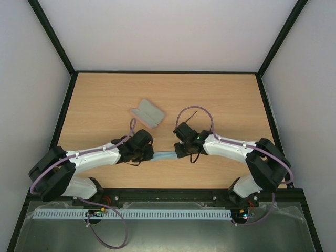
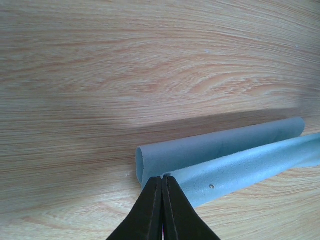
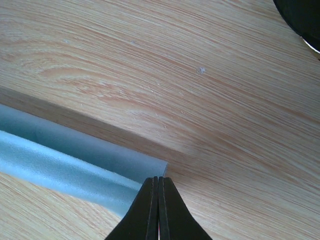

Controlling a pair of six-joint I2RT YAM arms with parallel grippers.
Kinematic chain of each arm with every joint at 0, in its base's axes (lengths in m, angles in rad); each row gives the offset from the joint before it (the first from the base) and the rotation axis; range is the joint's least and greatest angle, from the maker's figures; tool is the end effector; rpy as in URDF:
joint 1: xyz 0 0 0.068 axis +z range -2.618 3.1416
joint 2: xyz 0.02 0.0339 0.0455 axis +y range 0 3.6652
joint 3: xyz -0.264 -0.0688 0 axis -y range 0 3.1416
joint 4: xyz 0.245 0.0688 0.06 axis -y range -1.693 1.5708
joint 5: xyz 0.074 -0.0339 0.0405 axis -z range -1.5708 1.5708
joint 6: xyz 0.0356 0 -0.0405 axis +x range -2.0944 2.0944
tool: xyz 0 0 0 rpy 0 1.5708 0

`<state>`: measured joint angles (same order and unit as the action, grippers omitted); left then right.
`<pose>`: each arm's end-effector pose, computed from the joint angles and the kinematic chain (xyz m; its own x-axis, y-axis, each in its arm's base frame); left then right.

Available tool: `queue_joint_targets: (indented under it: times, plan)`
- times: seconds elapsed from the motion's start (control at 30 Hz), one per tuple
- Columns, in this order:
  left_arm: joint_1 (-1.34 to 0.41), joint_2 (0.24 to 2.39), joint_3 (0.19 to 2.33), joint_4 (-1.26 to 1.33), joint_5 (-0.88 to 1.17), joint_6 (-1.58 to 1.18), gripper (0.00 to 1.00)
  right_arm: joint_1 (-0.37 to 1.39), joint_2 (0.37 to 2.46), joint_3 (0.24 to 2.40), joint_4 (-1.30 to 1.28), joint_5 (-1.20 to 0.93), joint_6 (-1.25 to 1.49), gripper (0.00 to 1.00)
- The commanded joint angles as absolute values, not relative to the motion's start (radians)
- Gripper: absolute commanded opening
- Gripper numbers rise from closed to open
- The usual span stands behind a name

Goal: Organize the sunglasses
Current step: Fold the glasses cleaning cloth at the center of the board.

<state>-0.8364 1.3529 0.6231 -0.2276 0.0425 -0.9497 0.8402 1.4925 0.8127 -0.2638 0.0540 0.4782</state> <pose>0.1655 -0.1855 0.1630 -0.9353 -0.1765 -0.3067 -0.0046 0.8726 -0.4884 0.1962 0.2161 0.1806 -0.8122 -0.2179 -0.5412 -0.3929 0.8900 0.2313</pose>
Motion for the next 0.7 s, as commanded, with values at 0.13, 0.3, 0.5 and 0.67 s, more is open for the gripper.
queue_joint_targets:
  times: [0.13,0.3,0.5,0.67]
  plan:
    - [-0.816,1.371,0.651,-0.267,0.015,-0.922,0.03,0.842,1.519,0.85,-0.322,0.097,0.454,0.01]
    - [-0.802,1.373,0.658,-0.27,0.014,-0.906,0.03,0.842,1.531,0.864,-0.326,0.107,0.444,0.01]
    - [-0.791,1.387,0.671,-0.272,0.011,-0.891,0.03,0.841,1.546,0.876,-0.327,0.115,0.436,0.01]
    - [-0.787,1.406,0.679,-0.267,0.01,-0.881,0.03,0.842,1.552,0.878,-0.325,0.124,0.434,0.01]
